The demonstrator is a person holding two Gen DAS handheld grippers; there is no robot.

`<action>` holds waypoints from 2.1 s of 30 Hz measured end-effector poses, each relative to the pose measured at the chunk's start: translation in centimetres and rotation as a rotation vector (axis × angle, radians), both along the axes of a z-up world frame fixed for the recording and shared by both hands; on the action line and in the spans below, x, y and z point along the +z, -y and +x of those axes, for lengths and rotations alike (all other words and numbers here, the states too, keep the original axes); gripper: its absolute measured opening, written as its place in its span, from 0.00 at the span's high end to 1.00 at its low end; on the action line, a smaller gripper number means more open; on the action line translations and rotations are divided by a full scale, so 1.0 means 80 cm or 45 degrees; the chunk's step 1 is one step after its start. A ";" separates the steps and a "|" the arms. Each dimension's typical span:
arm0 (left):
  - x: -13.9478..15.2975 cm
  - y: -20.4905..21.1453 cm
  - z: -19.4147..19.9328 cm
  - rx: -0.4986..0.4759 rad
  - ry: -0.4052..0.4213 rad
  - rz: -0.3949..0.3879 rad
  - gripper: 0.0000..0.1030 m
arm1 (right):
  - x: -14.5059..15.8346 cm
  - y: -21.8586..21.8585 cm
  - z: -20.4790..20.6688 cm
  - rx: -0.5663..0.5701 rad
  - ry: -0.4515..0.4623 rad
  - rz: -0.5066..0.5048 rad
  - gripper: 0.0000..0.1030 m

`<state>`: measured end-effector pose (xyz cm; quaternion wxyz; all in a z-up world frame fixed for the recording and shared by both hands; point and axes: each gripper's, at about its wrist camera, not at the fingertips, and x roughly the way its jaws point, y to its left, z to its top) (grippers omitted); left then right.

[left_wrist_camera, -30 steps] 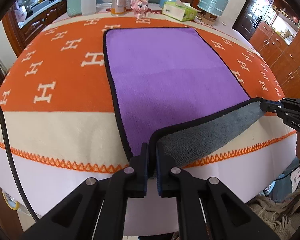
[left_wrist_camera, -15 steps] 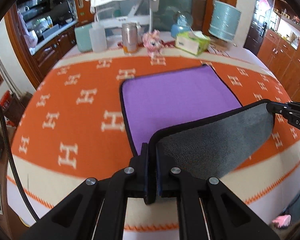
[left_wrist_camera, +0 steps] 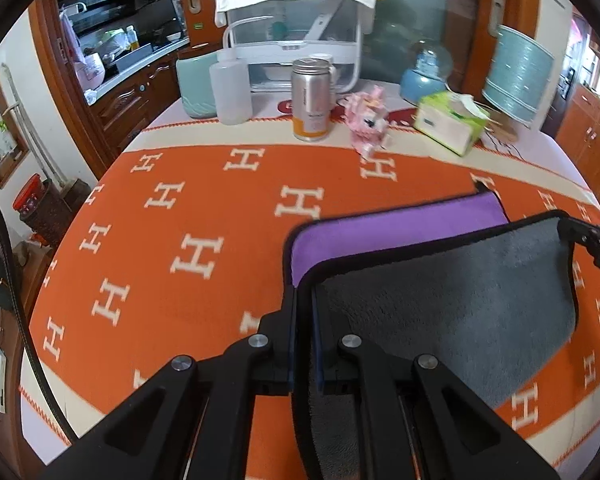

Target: Fold towel

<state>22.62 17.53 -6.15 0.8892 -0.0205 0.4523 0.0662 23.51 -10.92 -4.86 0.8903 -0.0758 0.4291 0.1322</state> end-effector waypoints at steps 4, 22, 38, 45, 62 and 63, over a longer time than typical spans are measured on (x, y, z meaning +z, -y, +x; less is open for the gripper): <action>-0.004 -0.003 0.029 0.028 -0.005 0.016 0.95 | 0.001 -0.009 0.020 -0.033 0.020 -0.011 0.95; -0.055 -0.010 0.099 0.143 -0.106 0.039 0.95 | -0.053 -0.040 0.099 -0.136 -0.067 -0.100 0.95; -0.049 -0.008 0.096 0.197 -0.094 0.058 0.22 | -0.062 -0.037 0.098 -0.173 -0.090 -0.148 0.71; -0.029 0.004 0.076 0.162 -0.073 -0.001 0.12 | -0.036 -0.037 0.069 -0.130 -0.068 -0.083 0.64; 0.030 0.062 -0.005 0.051 -0.049 -0.098 0.05 | 0.021 -0.019 -0.032 -0.108 -0.056 0.010 0.64; 0.035 0.066 -0.010 0.040 -0.043 -0.104 0.05 | 0.025 -0.016 -0.037 -0.108 -0.053 0.020 0.64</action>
